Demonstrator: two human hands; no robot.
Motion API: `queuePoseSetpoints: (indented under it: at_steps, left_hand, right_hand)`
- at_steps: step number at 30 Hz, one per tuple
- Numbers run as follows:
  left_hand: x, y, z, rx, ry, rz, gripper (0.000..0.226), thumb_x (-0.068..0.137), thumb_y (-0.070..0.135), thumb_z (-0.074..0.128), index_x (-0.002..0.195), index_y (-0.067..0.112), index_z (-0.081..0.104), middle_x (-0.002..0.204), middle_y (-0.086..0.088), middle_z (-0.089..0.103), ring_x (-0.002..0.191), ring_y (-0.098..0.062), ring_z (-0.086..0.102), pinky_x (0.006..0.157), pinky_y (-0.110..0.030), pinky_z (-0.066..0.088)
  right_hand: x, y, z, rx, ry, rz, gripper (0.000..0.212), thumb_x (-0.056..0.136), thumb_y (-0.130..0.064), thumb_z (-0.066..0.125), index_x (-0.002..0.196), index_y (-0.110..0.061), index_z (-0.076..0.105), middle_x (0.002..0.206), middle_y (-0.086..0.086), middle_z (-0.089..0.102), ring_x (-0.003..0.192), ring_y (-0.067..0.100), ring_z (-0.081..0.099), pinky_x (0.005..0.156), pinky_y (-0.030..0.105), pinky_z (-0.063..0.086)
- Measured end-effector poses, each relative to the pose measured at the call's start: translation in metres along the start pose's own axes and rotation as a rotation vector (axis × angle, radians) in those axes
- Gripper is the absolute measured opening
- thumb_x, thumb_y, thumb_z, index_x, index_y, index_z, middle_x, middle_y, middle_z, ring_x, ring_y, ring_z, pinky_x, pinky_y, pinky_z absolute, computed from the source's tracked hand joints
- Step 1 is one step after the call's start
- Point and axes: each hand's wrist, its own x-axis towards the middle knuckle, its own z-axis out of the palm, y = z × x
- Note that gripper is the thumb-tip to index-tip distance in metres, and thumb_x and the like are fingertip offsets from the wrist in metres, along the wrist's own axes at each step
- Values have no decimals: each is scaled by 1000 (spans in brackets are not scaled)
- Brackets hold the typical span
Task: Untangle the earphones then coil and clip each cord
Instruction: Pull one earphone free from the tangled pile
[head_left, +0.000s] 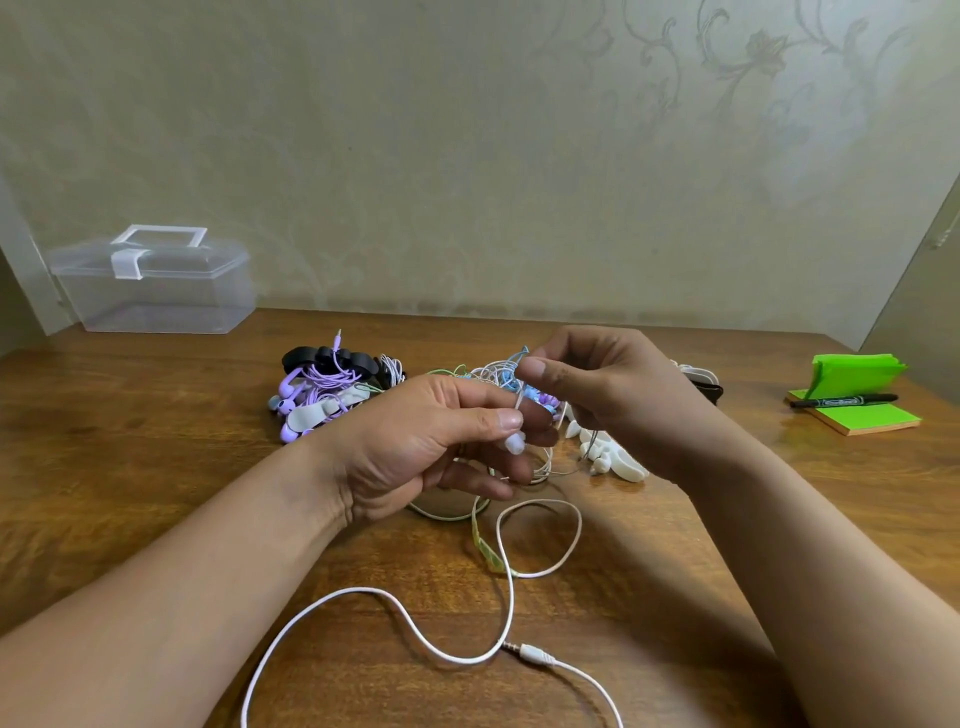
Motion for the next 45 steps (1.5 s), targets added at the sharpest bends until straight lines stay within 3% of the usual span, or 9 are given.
queuePoseSetpoints:
  at_steps: [5,10,20,23,25,31,35,39,45]
  left_hand:
    - [-3,4,1,-129,-24,51,30,92,17,62,116,5,74,115,-17,73,84,-24,76,74,-37,64]
    - [0,7,0,-233,29,109,40,93,19,58,131,11,66,129,-13,71,72,-16,76,68,-33,64]
    - [6,9,-6,-168,239,184,41,101,13,56,139,29,61,123,-6,75,56,-14,70,63,-29,62]
    - [7,7,-8,-60,302,208,42,103,16,56,140,35,60,120,-2,76,49,-13,66,86,-47,59]
    - [7,5,-8,22,342,225,41,104,17,56,138,38,60,118,-1,77,45,-14,64,102,-63,48]
    - [6,3,-11,377,419,268,45,106,11,53,143,36,58,109,3,79,41,-22,59,82,-58,60]
    - [3,2,-7,623,348,206,44,107,15,53,142,40,58,98,13,78,46,-24,62,62,-33,58]
    - [-2,8,-4,727,230,166,36,108,19,51,128,48,59,69,8,74,46,-18,58,64,-25,52]
    - [-13,10,-5,556,-73,41,27,107,17,53,125,24,72,98,-10,78,40,-15,47,54,-26,46]
  right_hand:
    - [0,5,4,136,-74,87,28,94,-35,69,90,-6,69,68,1,61,58,11,42,52,24,32]
    - [1,11,9,190,-91,114,23,102,-26,63,92,-7,68,63,0,43,51,9,30,49,24,28]
    - [-5,6,38,30,-144,150,25,109,-11,50,117,-17,72,70,-8,65,65,24,42,57,35,35]
    - [-7,4,42,-63,-170,165,24,110,-14,48,120,-14,70,81,1,69,64,24,47,59,37,39]
    - [-8,1,40,-223,-168,146,24,110,-20,49,122,-21,70,85,-2,72,60,7,55,61,27,46]
    - [-7,-2,33,-597,12,-56,30,102,-38,63,78,-21,63,67,-2,64,57,8,50,53,25,36]
    - [-6,-7,24,-512,123,-126,23,97,-37,72,79,-26,65,66,-11,62,59,5,52,52,18,36]
    - [-3,-3,14,-374,133,-113,16,93,-34,79,86,-24,69,71,-7,66,60,3,53,55,16,39]
    - [-2,-2,6,-63,47,-103,15,94,-26,77,92,-11,71,76,-3,68,68,9,58,65,29,48]
